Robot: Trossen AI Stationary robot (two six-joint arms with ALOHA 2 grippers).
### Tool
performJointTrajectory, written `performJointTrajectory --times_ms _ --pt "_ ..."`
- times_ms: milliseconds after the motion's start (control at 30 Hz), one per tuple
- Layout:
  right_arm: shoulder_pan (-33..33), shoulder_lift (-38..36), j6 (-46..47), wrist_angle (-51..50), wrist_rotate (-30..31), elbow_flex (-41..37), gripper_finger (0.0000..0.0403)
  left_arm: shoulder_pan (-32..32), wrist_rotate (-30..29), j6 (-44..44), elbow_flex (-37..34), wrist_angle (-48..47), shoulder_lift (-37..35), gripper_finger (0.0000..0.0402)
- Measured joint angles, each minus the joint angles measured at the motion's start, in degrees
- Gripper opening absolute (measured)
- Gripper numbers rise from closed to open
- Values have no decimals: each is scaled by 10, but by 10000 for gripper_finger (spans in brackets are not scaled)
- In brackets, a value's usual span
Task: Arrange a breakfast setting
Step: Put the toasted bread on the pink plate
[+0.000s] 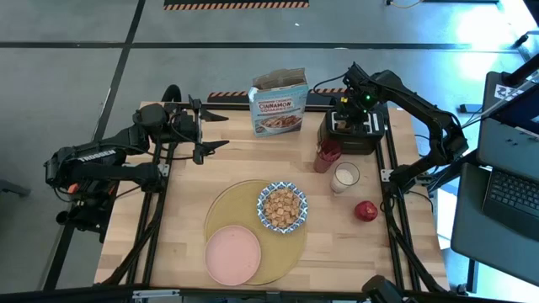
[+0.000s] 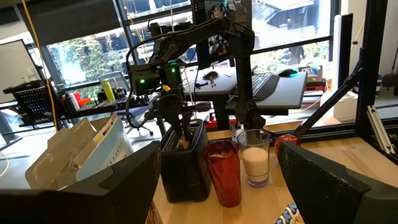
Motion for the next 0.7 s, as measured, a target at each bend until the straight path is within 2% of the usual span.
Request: performJointTrajectory --times_ms 133,467,700 --pt "0 0 -7 0 0 0 9 0 0 0 0 0 0 314" --pt "0 -1 -10 -2 23 1 8 0 0 0 0 0 0 314" --pt "0 -1 -11 -38 24 71 5 0 0 0 0 0 0 314"
